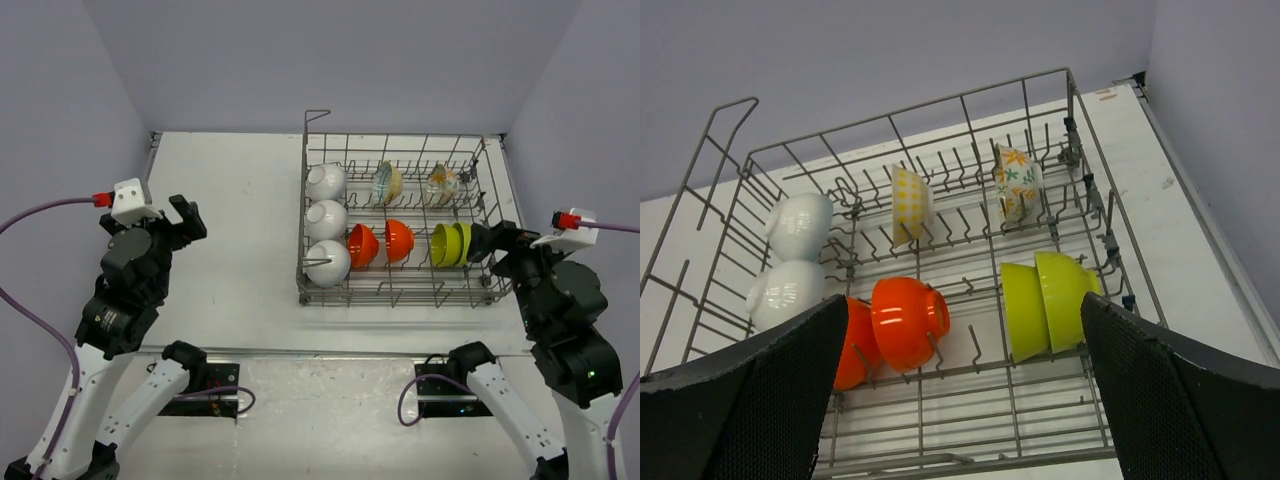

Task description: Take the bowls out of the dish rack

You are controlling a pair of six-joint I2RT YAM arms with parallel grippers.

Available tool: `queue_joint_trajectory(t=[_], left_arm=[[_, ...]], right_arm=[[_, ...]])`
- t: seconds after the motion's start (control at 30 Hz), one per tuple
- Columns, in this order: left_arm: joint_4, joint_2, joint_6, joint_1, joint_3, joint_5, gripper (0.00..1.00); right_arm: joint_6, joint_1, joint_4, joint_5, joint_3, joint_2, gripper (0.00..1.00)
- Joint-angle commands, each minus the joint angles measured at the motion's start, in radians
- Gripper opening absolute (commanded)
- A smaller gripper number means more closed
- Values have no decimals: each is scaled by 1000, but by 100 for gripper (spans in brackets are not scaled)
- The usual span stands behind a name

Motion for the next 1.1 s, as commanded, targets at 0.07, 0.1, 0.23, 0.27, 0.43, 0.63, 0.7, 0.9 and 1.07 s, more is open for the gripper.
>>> queue_joint_trajectory(t=[0.07,0.1,0.23,0.27,0.43,0.63,0.7,0.9,1.07], left_arm=[[6,26,-31,-4,62,15,100],[6,26,-31,-4,67,24,100],[4,37,-27,-4,97,87,100],[4,40,-27,-4,102,100,100],[41,99,-65,-4,171,315,100],[53,358,-97,-12,363,668,100],[58,482,-104,-124,462,683,100],[75,766,-162,-291,672,624,100],[133,986,-289,-362,806,693,100]], right_arm=[[14,5,36,-15,-16,4,99],[17,5,38,-21,-17,4,99],[20,5,62,-54,-30,-10,99],[23,5,67,-80,-33,-13,99],[27,5,119,-220,-63,-36,99],[55,5,116,-285,-77,-18,99],[67,5,114,-304,-82,-5,99],[116,5,73,-256,-56,12,99],[129,5,56,-168,-48,-67,99]])
